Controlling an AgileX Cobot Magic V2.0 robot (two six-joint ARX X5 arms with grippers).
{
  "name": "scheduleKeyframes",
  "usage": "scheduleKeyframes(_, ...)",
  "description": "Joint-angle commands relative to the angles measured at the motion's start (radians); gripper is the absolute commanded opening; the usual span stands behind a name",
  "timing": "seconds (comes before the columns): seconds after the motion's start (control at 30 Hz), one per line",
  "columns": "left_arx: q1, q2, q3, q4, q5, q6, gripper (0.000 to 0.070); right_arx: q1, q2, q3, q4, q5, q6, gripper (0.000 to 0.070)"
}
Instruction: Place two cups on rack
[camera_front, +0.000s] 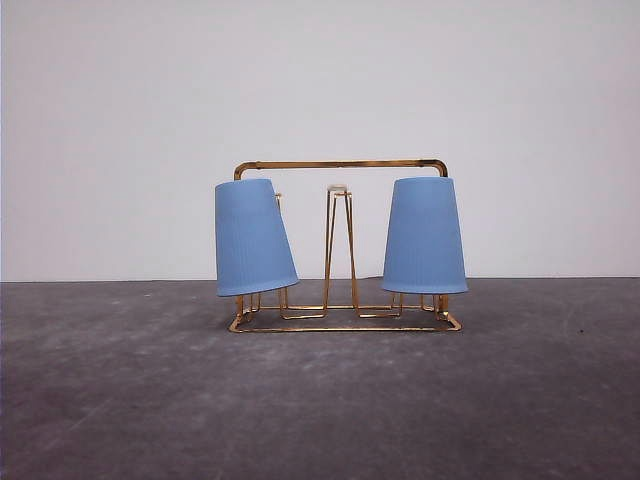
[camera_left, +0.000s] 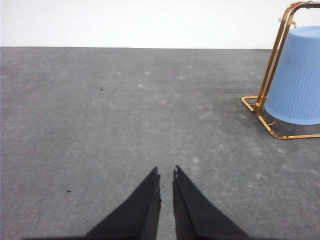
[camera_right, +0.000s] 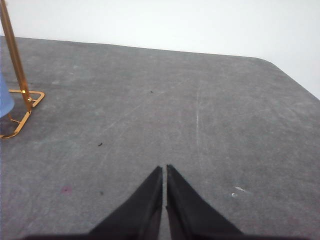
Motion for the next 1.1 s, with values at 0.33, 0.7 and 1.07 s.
scheduleKeyframes(0.33,0.000,-0.001,-0.014,-0.007,0.001,-0.007,0.0026,0.002,-0.001,-0.002,0.010,0.003,-0.003,0.0011)
scheduleKeyframes(0.7,0.000,-0.001,-0.014,-0.007,0.001,-0.007,0.0026,0.002,-0.001,-0.002,0.010,0.003,-0.003,0.0011)
scheduleKeyframes(1.07,0.000,-0.001,-0.014,-0.007,0.001,-0.007,0.0026,0.002,-0.001,-0.002,0.010,0.003,-0.003,0.0011)
